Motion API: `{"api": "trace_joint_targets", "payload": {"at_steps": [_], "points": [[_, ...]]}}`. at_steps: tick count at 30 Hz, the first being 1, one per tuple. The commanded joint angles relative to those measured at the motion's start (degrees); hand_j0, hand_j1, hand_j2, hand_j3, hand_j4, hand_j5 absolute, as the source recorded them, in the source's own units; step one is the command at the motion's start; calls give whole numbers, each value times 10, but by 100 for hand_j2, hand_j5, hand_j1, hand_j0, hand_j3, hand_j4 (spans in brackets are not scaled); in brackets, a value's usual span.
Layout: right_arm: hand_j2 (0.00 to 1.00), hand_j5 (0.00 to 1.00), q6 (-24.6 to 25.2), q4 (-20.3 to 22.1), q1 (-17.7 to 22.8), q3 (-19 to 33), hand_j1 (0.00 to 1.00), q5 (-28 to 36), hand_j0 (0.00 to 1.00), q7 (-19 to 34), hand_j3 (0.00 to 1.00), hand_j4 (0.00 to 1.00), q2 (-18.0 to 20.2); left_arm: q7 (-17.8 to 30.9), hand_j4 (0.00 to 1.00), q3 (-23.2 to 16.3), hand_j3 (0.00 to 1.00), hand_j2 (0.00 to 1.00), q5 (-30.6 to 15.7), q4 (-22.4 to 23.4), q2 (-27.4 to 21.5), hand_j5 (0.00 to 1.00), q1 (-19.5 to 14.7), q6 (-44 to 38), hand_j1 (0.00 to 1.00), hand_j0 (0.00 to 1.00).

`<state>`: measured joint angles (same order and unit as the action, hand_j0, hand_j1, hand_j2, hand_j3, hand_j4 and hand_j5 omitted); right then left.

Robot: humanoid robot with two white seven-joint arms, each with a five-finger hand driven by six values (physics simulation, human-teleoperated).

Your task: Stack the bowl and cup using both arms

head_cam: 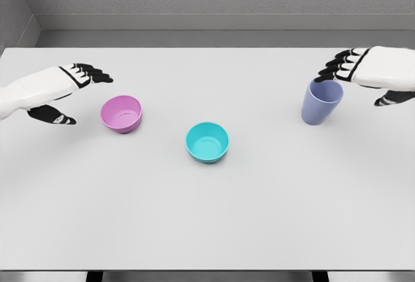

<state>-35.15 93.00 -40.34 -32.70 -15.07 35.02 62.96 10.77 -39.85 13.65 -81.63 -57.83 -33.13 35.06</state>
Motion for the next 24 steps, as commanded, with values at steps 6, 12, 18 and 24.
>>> {"api": "trace_joint_targets", "payload": {"at_steps": [6, 12, 18, 24], "points": [[100, 100, 1, 3, -15, 1, 100, 3, 100, 0, 100, 100, -2, 45, 100, -89, 100, 100, -4, -3, 0, 100, -90, -1, 100, 100], [100, 100, 1, -4, -11, 56, 100, -13, 100, 0, 100, 100, 3, 204, 100, -141, 100, 100, 6, 1, 49, 100, -146, -1, 100, 100], [100, 100, 1, 3, -18, 44, 100, -16, 100, 0, 100, 100, -17, 199, 100, -150, 100, 100, 1, 3, 54, 100, -162, -1, 100, 100], [100, 100, 1, 3, -11, 43, 100, -20, 100, 0, 100, 100, -17, 198, 100, -147, 100, 100, -1, 42, 63, 100, -170, -1, 100, 100]]}}
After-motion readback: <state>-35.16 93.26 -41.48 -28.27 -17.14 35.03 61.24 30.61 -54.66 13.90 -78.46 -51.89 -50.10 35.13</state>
